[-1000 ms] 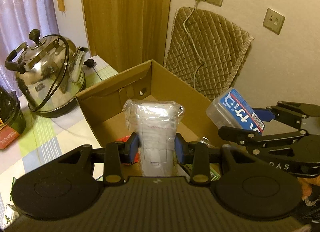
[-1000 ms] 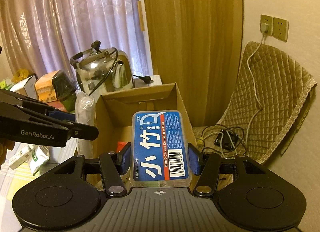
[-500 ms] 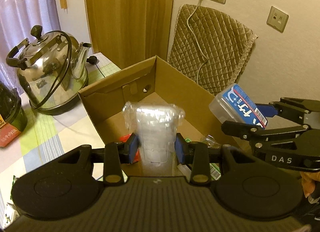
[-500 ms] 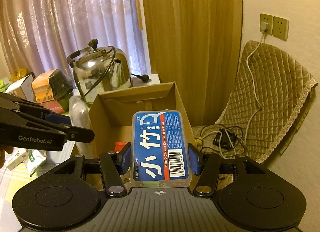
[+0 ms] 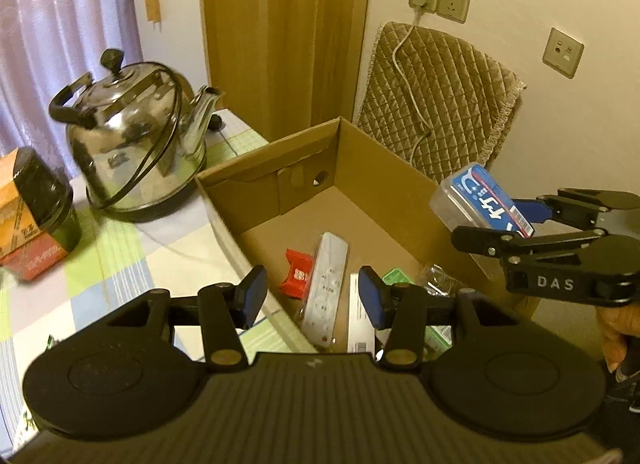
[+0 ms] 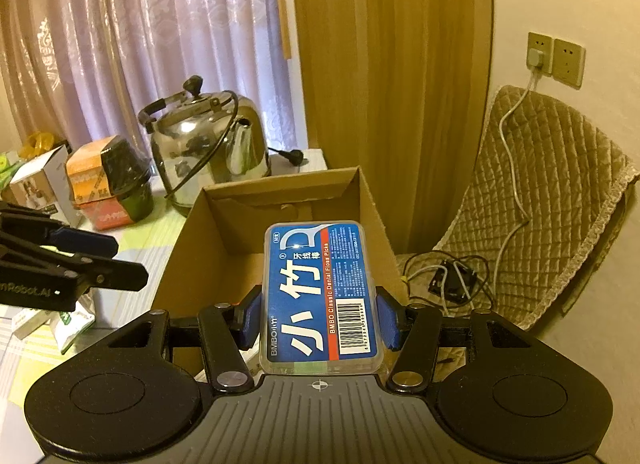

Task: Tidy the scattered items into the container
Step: 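Open the left tool to drop the white tube into the box, then open the right tool to drop the blue box into the cardboard box, then move both open tools back toward the tea bag and ointment box, then grasp the silver-green tea bag with the right tool while the left tool grasps the white ointment box, then carry the tea bag and ointment box with both tools over the cardboard box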

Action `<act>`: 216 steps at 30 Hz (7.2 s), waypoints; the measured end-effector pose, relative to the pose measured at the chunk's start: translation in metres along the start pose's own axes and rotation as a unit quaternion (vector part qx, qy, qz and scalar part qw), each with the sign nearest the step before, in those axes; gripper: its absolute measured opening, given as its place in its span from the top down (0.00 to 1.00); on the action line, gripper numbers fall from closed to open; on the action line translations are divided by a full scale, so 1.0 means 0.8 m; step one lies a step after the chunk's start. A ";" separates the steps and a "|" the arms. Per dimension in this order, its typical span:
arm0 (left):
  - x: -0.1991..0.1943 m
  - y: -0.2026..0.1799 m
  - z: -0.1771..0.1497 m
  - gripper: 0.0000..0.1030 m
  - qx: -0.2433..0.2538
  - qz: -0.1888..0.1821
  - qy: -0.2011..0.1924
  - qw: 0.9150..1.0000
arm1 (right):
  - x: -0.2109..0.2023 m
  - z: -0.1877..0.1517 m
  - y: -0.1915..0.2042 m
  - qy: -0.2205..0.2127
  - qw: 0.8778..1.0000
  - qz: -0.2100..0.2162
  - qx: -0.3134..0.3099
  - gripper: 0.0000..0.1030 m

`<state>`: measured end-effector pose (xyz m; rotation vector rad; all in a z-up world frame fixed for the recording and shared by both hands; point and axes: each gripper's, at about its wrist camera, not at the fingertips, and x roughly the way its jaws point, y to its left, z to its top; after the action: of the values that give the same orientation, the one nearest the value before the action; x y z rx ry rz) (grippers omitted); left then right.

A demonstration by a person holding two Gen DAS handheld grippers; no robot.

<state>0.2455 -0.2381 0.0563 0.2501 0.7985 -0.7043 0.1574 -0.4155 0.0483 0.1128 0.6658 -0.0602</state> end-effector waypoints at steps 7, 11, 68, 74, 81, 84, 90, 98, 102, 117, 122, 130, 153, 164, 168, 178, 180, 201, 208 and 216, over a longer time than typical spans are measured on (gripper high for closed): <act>-0.012 0.002 -0.021 0.56 -0.017 -0.003 0.005 1.000 | 0.008 -0.004 0.012 0.013 1.000 0.002 -0.007 0.43; -0.017 0.003 -0.029 0.56 -0.022 -0.004 0.009 1.000 | 0.012 -0.006 0.016 0.019 1.000 0.003 -0.008 0.43; -0.187 0.034 -0.173 0.23 -0.120 0.077 0.003 0.990 | -0.124 -0.038 0.118 0.000 0.998 0.064 -0.020 0.05; -0.222 0.042 -0.197 0.15 -0.129 0.110 -0.001 0.986 | -0.136 -0.044 0.154 0.008 0.995 0.091 -0.035 0.05; -0.248 0.053 -0.214 0.12 -0.138 0.138 -0.007 0.981 | -0.144 -0.044 0.188 0.009 0.991 0.117 -0.058 0.05; -0.254 0.057 -0.220 0.11 -0.140 0.147 -0.008 0.979 | -0.146 -0.045 0.200 0.010 0.990 0.124 -0.065 0.05; -0.262 0.077 -0.233 0.10 -0.149 0.166 -0.004 0.975 | -0.141 -0.048 0.218 0.017 0.987 0.136 -0.078 0.05; -0.263 0.120 -0.248 0.09 -0.158 0.189 0.005 0.969 | -0.115 -0.041 0.255 0.033 0.980 0.159 -0.116 0.05; -0.256 0.141 -0.255 0.09 -0.158 0.195 0.011 0.968 | -0.097 -0.034 0.279 0.042 0.973 0.173 -0.148 0.05; -0.198 0.244 -0.269 0.08 -0.120 0.214 0.042 0.969 | 0.074 -0.019 0.365 0.128 0.942 0.197 -0.240 0.05; -0.166 0.277 -0.280 0.07 -0.128 0.215 0.055 0.967 | 0.145 -0.017 0.398 0.159 0.931 0.200 -0.261 0.05; -0.125 0.309 -0.290 0.07 -0.134 0.212 0.065 0.966 | 0.244 -0.027 0.455 0.205 0.905 0.188 -0.321 0.05; -0.061 0.363 -0.271 0.14 -0.031 0.174 0.091 0.980 | 0.261 -0.047 0.430 0.218 0.910 0.169 -0.310 0.52; 0.004 0.401 -0.260 0.57 0.011 0.126 0.158 0.979 | 0.185 -0.086 0.332 0.228 0.932 0.166 -0.228 0.52; -0.001 0.386 -0.264 0.68 0.008 0.119 0.168 0.979 | 0.164 -0.099 0.303 0.232 0.940 0.162 -0.193 0.52; -0.043 0.231 -0.306 0.68 -0.010 0.058 0.177 0.983 | 0.092 -0.130 0.275 0.239 0.946 0.166 -0.145 0.52; -0.044 0.204 -0.315 0.68 -0.013 0.045 0.184 0.982 | 0.083 -0.136 0.267 0.243 0.947 0.162 -0.134 0.52; -0.047 0.149 -0.292 0.68 -0.039 0.064 0.169 0.983 | 0.050 -0.158 0.234 0.239 0.954 0.155 -0.096 0.52; -0.102 0.119 -0.274 0.68 -0.065 0.069 0.130 0.987 | 0.008 -0.131 0.229 0.203 0.962 0.160 -0.090 0.52; -0.145 0.079 -0.259 0.68 -0.065 0.069 0.107 0.990 | -0.047 -0.105 0.219 0.165 0.970 0.153 -0.089 0.52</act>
<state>0.1134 -0.0401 -0.0044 0.2635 1.0180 -0.4974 0.0924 -0.2309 0.0212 0.0511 0.9765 0.3210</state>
